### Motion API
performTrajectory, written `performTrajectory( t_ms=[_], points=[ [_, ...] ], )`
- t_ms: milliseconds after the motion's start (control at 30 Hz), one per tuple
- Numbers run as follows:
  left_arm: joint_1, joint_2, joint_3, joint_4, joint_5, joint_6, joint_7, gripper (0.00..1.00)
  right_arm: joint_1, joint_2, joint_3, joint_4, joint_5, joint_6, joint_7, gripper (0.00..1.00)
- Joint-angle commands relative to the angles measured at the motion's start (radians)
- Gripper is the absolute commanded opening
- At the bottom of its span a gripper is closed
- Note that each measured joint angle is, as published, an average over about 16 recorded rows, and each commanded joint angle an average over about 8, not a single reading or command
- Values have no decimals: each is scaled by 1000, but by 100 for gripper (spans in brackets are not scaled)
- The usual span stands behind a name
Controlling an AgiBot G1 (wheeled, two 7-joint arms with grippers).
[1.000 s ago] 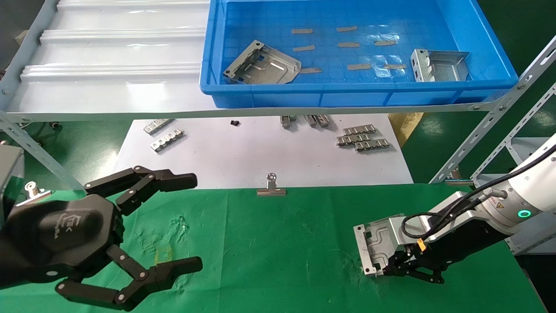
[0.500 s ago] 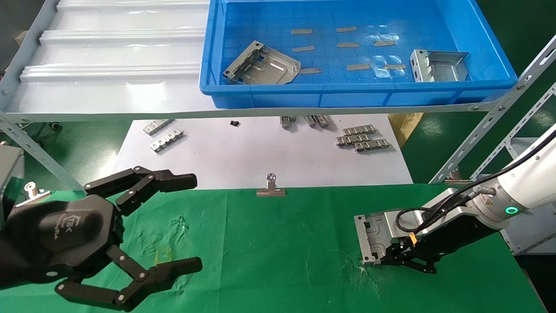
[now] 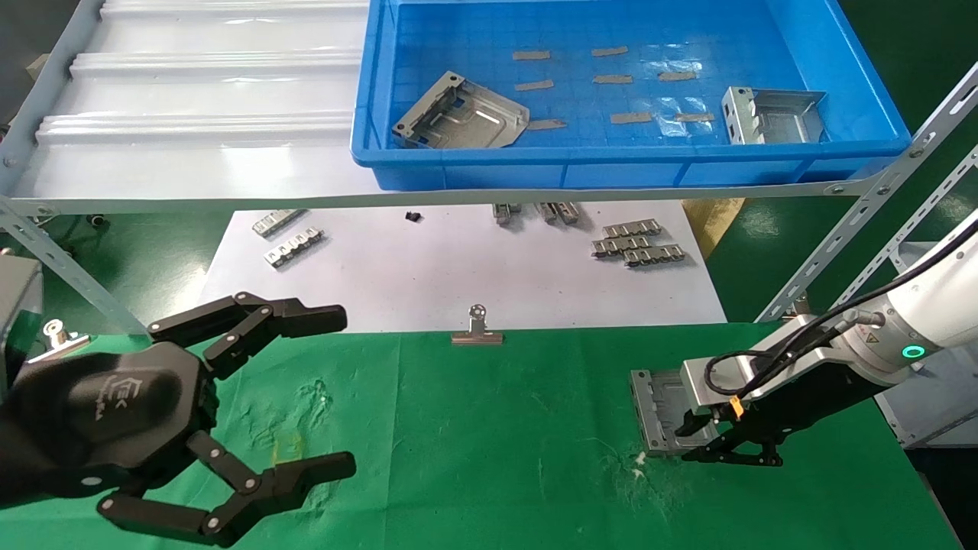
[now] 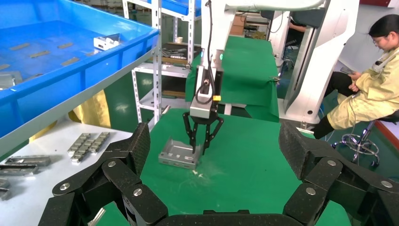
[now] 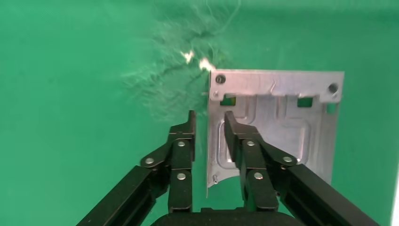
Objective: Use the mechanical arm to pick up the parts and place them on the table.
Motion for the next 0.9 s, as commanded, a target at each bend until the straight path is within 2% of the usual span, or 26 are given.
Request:
performTrajectory(
  t_ms=[33,233,400,767,900],
  points=[
    [0,0,0,0,0,0,0,100,14,1,3,-3,3,-22,-10,100],
    [0,0,0,0,0,0,0,100,5,36,56,16,100,-81,28,100],
    [0,0,0,0,0,0,0,100,-8,54,80,35,146,-92,49,100],
    [0,0,0,0,0,0,0,100,-8,48,74,32,127,-84,39,100],
    [0,0,0,0,0,0,0,100,-28,59,102,61,133,-80,53,100]
  ],
)
